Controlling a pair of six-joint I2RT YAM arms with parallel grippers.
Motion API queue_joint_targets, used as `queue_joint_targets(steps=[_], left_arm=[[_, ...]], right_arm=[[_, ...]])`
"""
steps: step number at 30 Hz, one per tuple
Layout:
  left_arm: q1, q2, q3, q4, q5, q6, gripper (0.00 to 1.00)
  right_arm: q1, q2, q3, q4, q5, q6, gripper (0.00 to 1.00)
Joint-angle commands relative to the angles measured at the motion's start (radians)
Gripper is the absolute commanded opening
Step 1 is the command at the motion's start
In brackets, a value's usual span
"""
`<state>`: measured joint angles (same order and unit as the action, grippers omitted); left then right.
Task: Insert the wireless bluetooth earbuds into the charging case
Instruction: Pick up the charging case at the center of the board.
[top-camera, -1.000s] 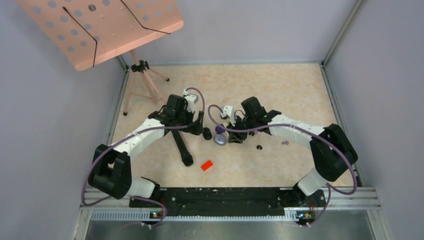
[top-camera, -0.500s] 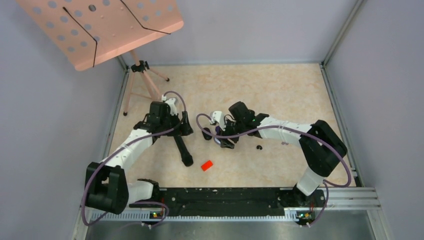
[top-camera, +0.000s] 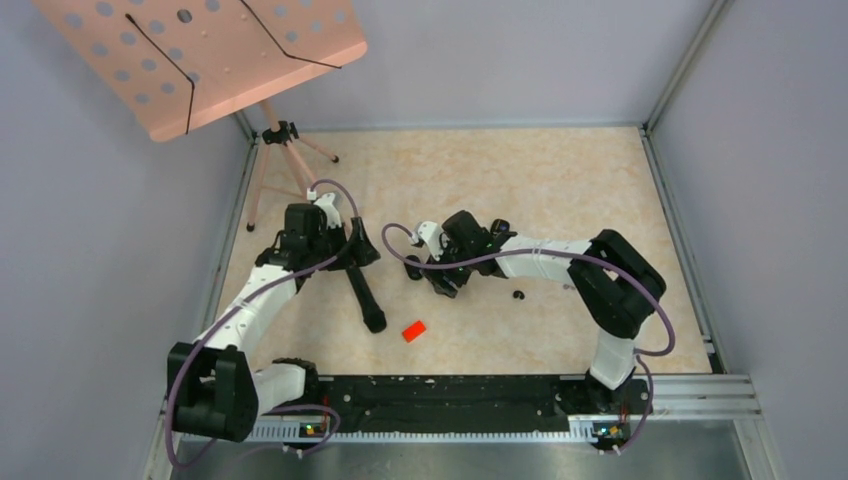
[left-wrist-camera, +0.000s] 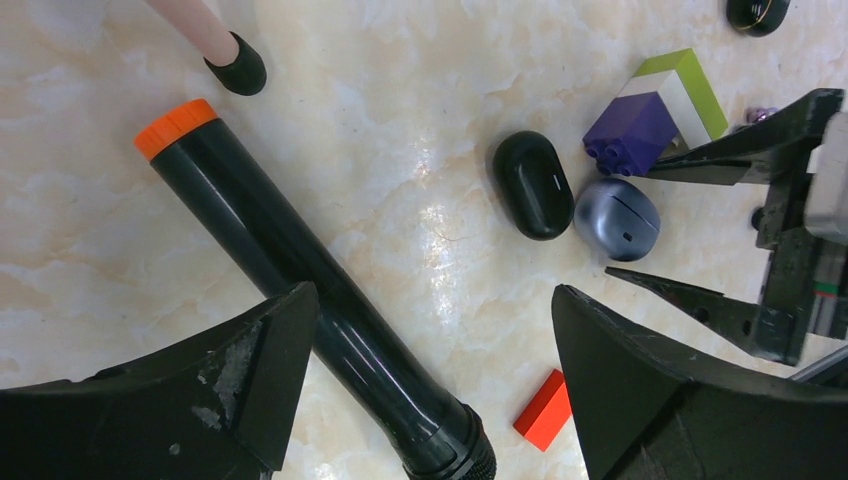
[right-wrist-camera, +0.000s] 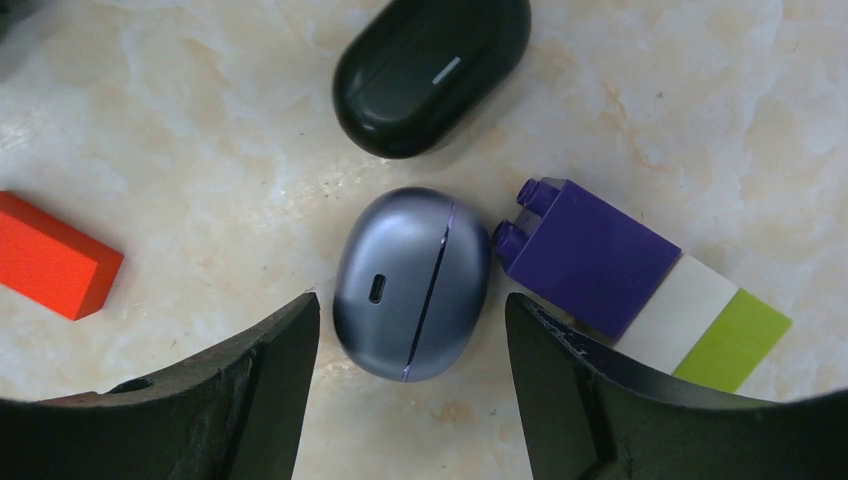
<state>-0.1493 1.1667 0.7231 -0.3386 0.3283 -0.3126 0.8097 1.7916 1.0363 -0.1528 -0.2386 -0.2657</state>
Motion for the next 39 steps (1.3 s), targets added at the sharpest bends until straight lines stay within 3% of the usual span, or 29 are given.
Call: queue_joint_targets(steps=[1, 5, 9, 12, 14, 18, 22, 24, 26, 31, 35, 39], left_arm=[[0.031, -0.044, -0.013, 0.056, 0.027, -0.047, 0.91], [0.05, -0.052, -0.018, 0.059, 0.04, -0.073, 0.91], [0.053, -0.054, -0.021, 0.063, 0.048, -0.08, 0.91], [0.053, -0.043, -0.028, 0.09, 0.082, -0.069, 0.9], [0.053, -0.021, -0.027, 0.112, 0.143, -0.059, 0.88], [0.045, 0.009, -0.014, 0.22, 0.317, -0.049, 0.83], [0.02, 0.0, 0.002, 0.503, 0.502, -0.103, 0.84], [-0.003, 0.004, 0.024, 0.653, 0.556, -0.123, 0.85], [-0.032, 0.035, 0.091, 0.713, 0.583, -0.116, 0.86], [-0.111, 0.149, 0.327, 0.663, 0.619, -0.082, 0.82], [-0.146, 0.205, 0.396, 0.634, 0.652, -0.087, 0.82], [-0.156, 0.258, 0.437, 0.684, 0.75, -0.168, 0.81]], right_arm=[[0.022, 0.037, 0.073, 0.025, 0.07, 0.095, 0.67], [0.03, 0.067, 0.083, 0.019, 0.107, 0.124, 0.64], [0.038, 0.072, 0.078, 0.011, 0.11, 0.113, 0.38], [0.036, 0.033, 0.077, -0.002, 0.078, 0.088, 0.09], [0.022, -0.023, 0.084, -0.013, 0.064, 0.077, 0.03], [-0.083, -0.184, 0.113, -0.015, -0.119, 0.118, 0.01], [-0.205, -0.414, -0.003, 0.281, -0.368, 0.203, 0.02], [-0.216, -0.498, -0.047, 0.407, -0.381, 0.173, 0.01], [-0.216, -0.533, -0.048, 0.424, -0.386, 0.131, 0.01], [-0.216, -0.561, -0.071, 0.473, -0.296, 0.083, 0.01], [-0.216, -0.587, -0.155, 0.644, -0.259, 0.036, 0.04], [-0.215, -0.568, -0.158, 0.692, -0.276, 0.013, 0.06]])
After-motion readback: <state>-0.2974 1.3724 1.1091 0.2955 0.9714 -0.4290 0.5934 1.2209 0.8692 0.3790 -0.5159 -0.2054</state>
